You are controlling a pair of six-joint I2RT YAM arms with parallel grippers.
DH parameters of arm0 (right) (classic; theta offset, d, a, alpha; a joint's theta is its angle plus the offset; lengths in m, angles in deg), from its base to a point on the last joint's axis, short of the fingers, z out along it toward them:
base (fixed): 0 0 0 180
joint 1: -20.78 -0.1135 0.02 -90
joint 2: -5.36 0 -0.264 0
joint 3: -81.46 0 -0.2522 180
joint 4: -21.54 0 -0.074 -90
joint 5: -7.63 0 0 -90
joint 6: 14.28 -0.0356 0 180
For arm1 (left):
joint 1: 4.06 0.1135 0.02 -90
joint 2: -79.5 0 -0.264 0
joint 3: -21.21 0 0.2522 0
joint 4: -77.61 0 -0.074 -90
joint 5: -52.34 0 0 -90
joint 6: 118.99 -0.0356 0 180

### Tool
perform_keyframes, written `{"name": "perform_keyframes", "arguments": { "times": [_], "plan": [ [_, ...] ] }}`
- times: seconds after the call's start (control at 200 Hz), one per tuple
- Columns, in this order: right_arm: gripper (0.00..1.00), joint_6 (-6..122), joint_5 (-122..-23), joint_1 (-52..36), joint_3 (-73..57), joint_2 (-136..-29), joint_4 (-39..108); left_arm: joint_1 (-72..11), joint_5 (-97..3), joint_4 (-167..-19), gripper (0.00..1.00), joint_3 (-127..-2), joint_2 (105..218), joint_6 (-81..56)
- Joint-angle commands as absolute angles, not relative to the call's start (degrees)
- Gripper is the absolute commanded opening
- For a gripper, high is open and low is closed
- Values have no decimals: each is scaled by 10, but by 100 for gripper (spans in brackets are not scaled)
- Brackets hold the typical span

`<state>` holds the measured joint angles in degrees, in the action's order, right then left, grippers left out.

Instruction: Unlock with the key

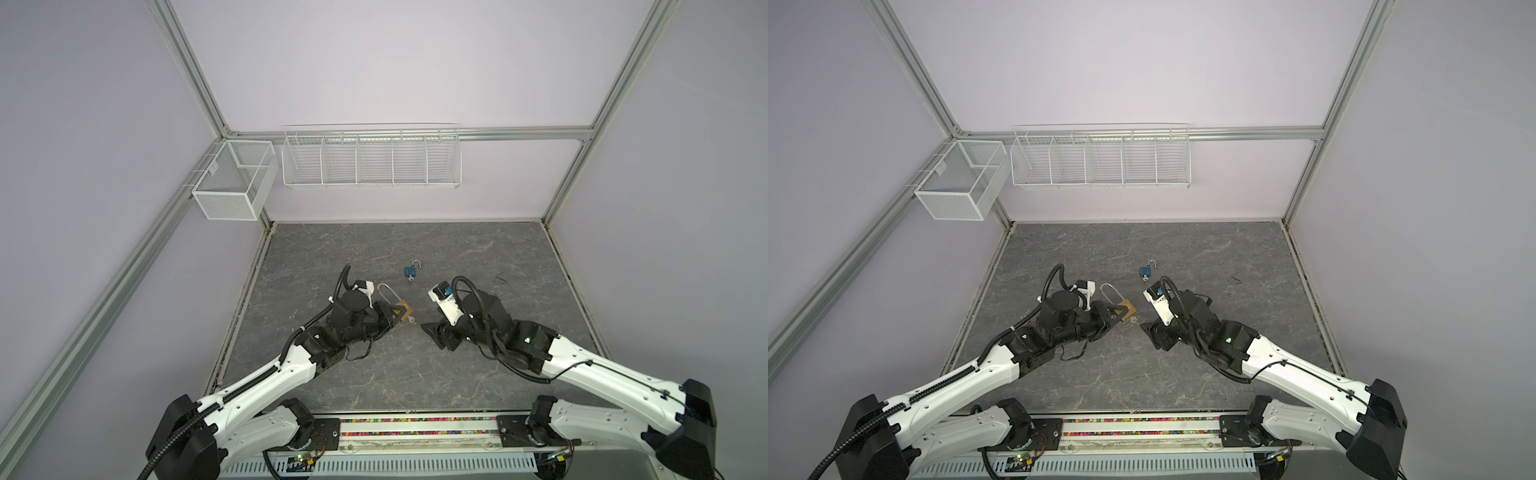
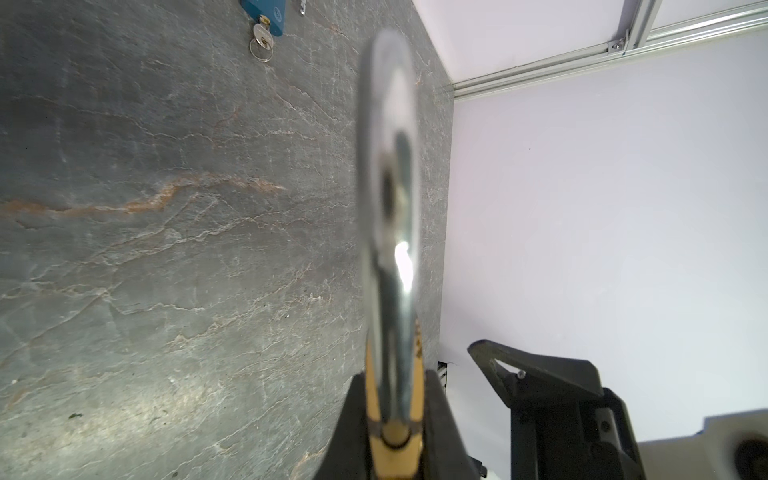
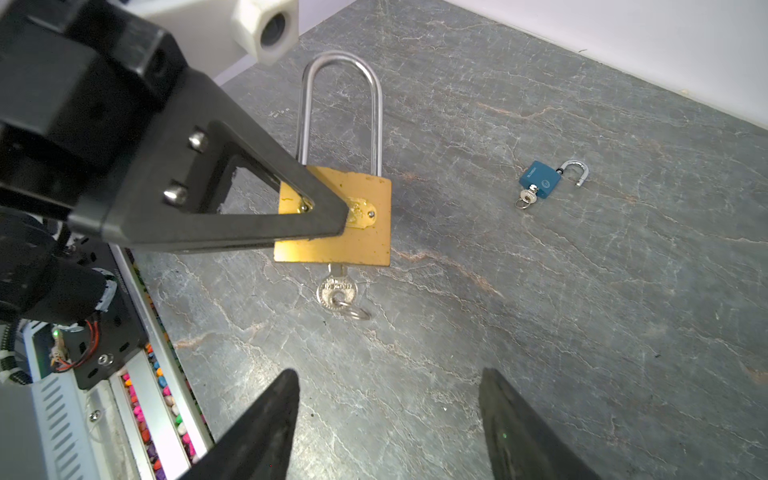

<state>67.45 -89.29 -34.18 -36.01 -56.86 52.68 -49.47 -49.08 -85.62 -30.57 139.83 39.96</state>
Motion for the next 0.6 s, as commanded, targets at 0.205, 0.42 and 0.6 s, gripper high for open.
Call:
{"name": "perform_keyframes", "arguments": {
  "times": [0.205, 0.42, 0.6],
  "plan": [
    [64, 704, -934, -376, -319, -606, 541, -504, -485, -896, 0, -335, 1403, 397],
    [60, 709, -996, -391, -288, -645, 555, -506, -506, -899, 0, -347, 1413, 396],
    [53, 714, -988, -397, -263, -684, 568, -507, -506, -902, 0, -349, 1410, 395]
  ]
}}
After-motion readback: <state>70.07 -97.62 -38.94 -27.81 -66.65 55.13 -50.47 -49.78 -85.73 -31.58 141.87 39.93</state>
